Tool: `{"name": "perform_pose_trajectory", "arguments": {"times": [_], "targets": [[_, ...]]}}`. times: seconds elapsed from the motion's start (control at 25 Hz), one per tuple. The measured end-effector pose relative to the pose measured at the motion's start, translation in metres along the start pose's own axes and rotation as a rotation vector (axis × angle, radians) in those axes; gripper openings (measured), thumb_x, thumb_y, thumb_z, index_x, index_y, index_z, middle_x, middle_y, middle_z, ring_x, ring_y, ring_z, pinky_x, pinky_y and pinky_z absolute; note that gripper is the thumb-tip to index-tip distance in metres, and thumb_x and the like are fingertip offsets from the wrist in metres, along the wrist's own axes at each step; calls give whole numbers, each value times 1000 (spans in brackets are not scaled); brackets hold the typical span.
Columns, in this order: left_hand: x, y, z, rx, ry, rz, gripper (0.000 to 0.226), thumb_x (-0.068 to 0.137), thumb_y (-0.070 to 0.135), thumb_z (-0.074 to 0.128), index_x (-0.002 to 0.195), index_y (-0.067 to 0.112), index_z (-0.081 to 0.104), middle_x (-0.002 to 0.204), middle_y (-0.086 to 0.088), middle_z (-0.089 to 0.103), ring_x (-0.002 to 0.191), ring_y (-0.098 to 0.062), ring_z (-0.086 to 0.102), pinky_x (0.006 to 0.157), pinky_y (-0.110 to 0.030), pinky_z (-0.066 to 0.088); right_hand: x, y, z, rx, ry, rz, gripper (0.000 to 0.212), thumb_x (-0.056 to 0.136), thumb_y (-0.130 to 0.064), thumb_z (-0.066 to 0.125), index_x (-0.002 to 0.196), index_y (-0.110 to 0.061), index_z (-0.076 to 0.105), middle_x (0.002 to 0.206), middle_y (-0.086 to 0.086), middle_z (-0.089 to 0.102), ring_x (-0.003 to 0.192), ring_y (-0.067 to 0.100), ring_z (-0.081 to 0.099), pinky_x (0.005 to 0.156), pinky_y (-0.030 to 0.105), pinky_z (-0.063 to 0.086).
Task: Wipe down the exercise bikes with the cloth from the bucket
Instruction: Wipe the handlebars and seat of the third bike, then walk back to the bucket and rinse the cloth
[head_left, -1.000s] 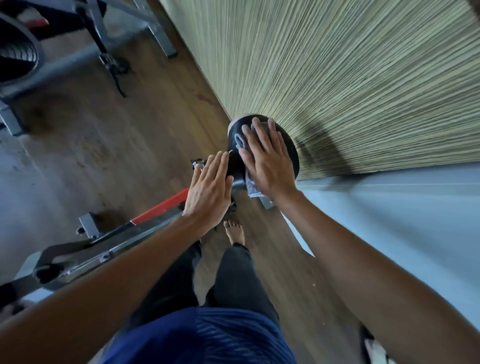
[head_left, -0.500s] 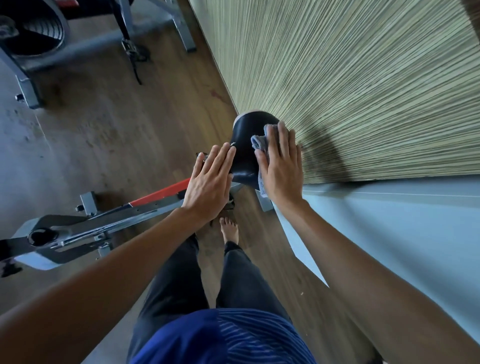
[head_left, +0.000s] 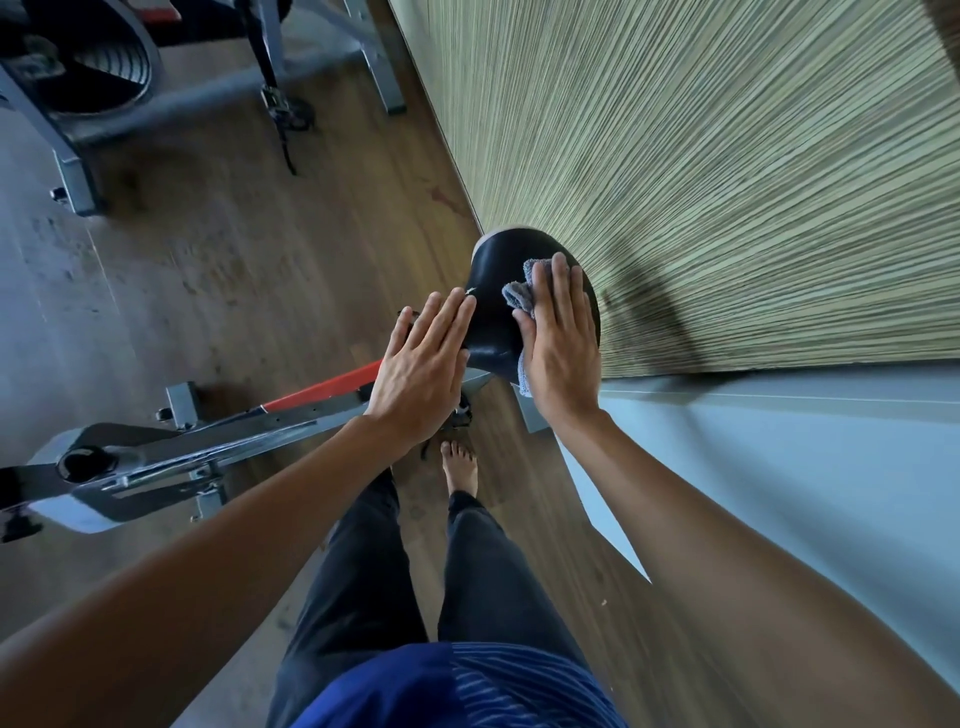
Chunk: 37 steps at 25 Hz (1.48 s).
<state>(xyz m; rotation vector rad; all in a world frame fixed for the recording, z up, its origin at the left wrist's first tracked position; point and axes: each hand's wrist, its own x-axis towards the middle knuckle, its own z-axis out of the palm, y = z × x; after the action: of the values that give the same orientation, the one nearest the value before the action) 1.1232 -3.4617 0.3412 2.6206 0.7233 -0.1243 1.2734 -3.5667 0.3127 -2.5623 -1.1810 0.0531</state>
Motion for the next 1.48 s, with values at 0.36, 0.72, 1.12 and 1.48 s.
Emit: {"name": "perform_pose_trajectory", "arguments": {"times": [0.36,0.72,1.12,1.48], "targets": [[-72,3,-56,-199,179,-216,42,100,18,47,142,10,49,146,-8,51,135,-26,46,114,-42,36,-13,-32,-66,570,-277,6,52,105,-21,48,153,-7,33,163,11,23,152,25,20,116,7,14],[-315,-19,-92,-248,352,-787,36,95,24,52,130,22,62,128,-6,66,114,-32,62,93,-42,49,-143,-203,-102,658,-672,-470,53,102,-20,53,151,-8,38,161,9,29,151,14,21,124,27,17],[-675,22,-48,-240,683,-1315,30,97,23,55,125,20,66,124,-4,68,113,-30,61,92,-36,47,-419,-378,-118,596,-982,-1050,53,102,-27,53,152,-15,38,160,-2,31,146,0,21,113,2,10],[-862,2,-47,-215,845,-1544,30,97,28,53,125,24,65,124,0,67,115,-25,60,94,-33,44,-586,-518,-117,610,-1121,-1270,51,102,-22,56,151,-19,40,159,-4,32,148,2,23,113,3,11]]}}
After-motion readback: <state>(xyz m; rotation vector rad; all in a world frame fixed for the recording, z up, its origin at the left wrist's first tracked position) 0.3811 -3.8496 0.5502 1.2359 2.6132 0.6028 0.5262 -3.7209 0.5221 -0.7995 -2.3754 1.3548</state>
